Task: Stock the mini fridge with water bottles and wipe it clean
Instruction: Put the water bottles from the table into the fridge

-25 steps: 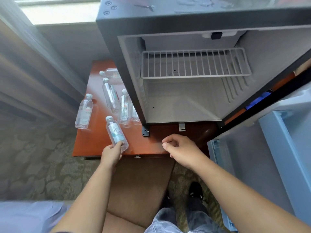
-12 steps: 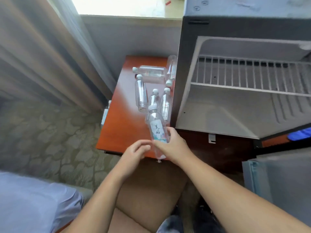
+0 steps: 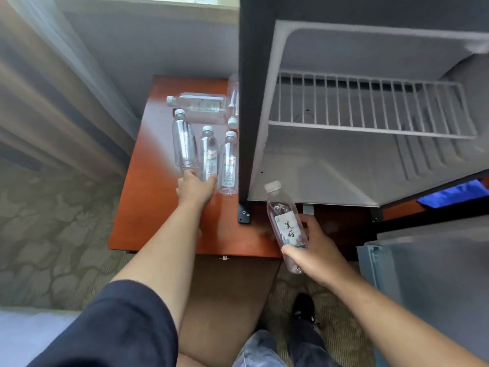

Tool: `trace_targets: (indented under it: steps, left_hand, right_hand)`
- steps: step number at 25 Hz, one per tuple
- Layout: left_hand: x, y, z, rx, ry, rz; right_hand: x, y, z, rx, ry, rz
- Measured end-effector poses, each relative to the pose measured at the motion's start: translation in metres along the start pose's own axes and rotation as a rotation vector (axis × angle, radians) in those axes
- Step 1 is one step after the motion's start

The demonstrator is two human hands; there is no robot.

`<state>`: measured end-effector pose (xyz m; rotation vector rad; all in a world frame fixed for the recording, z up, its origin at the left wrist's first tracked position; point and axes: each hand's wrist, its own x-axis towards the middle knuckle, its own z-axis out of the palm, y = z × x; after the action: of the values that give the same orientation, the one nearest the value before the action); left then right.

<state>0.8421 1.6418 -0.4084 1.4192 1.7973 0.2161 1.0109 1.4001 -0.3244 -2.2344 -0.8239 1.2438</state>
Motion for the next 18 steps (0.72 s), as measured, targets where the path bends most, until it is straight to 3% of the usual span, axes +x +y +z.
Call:
trace_targets:
  steps: [8,13,18]
  left_hand:
    - [-0.015,-0.008,0.004,-0.093,-0.011,-0.112]
    - [-0.107,-0.044,-0.007,-0.419,-0.084,-0.167]
    - [-0.204,-0.064,0.011,-0.317,-0.186,-0.078]
  right_hand:
    - [0.006,0.024,-0.03,0.175,0.059,-0.013]
    - [0.007,0.034,-0.045,0.266,0.11,-0.031]
    - [0.008,0.031,-0.059,0.296,0.15,-0.094]
